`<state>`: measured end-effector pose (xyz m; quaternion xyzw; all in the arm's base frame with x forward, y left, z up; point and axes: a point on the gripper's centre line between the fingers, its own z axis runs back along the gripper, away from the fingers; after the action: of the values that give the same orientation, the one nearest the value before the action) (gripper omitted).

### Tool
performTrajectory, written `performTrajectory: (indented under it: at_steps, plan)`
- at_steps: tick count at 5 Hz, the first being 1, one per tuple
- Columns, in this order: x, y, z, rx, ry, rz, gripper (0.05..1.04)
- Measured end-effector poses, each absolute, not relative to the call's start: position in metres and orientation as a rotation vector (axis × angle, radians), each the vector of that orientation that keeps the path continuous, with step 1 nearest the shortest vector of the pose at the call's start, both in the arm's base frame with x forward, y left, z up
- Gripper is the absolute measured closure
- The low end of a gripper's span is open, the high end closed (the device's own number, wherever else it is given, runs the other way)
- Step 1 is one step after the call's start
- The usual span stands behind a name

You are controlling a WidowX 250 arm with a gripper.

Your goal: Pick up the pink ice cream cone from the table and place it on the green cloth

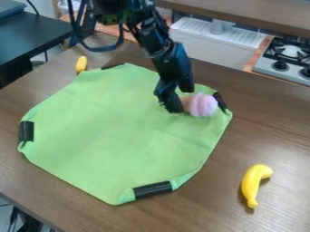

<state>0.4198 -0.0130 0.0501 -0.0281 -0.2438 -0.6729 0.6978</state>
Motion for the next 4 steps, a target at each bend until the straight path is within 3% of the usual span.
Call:
performTrajectory:
  at_steps: [2,3,4]
  plan:
    - [0.411,0.004,0.063,-0.121,-0.549,-1.549,0.084]
    - [0.395,0.023,0.092,-0.167,-0.532,-1.470,0.084]
    - [0.375,0.048,0.111,-0.175,-0.416,-1.312,0.084]
